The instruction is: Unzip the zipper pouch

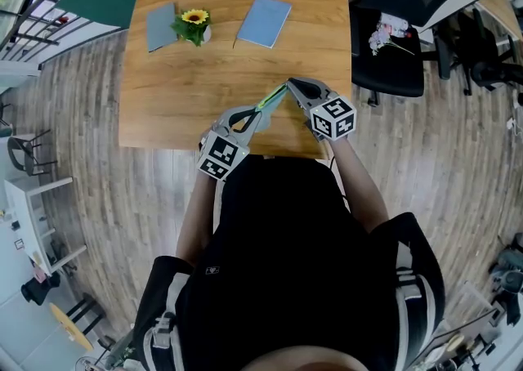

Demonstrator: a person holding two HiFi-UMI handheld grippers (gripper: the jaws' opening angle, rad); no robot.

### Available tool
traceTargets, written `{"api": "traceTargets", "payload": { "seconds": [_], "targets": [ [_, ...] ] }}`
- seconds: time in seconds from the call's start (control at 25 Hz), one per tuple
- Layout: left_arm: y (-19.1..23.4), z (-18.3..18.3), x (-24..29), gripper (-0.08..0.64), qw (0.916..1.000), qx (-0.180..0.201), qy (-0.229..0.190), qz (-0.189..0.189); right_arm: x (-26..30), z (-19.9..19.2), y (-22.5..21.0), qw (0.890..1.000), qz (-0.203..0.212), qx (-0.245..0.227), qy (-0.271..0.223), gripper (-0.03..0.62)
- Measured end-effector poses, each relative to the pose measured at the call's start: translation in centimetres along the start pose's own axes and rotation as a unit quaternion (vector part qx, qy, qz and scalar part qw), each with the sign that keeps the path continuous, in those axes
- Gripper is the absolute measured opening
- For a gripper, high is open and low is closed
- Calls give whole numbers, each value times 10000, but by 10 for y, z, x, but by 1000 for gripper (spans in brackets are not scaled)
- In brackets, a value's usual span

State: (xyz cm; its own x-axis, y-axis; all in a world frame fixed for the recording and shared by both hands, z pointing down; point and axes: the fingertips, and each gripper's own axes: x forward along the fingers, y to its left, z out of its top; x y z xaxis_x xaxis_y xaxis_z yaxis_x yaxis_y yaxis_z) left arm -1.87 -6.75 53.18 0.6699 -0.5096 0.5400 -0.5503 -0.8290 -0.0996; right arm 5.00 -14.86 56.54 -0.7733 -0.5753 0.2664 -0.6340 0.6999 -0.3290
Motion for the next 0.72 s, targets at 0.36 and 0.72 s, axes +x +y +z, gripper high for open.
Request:
{"api": "traceTargets", "payload": {
  "seconds": [0.36, 0.72],
  "targets": [
    [5, 1, -6, 8, 10000, -41, -29, 85, -3, 1, -9, 9999, -84, 54, -28, 8],
    [7, 1, -10, 8, 9999, -60, -59, 147, -5, 2, -12, 9999, -99, 26, -26, 8]
  ]
}}
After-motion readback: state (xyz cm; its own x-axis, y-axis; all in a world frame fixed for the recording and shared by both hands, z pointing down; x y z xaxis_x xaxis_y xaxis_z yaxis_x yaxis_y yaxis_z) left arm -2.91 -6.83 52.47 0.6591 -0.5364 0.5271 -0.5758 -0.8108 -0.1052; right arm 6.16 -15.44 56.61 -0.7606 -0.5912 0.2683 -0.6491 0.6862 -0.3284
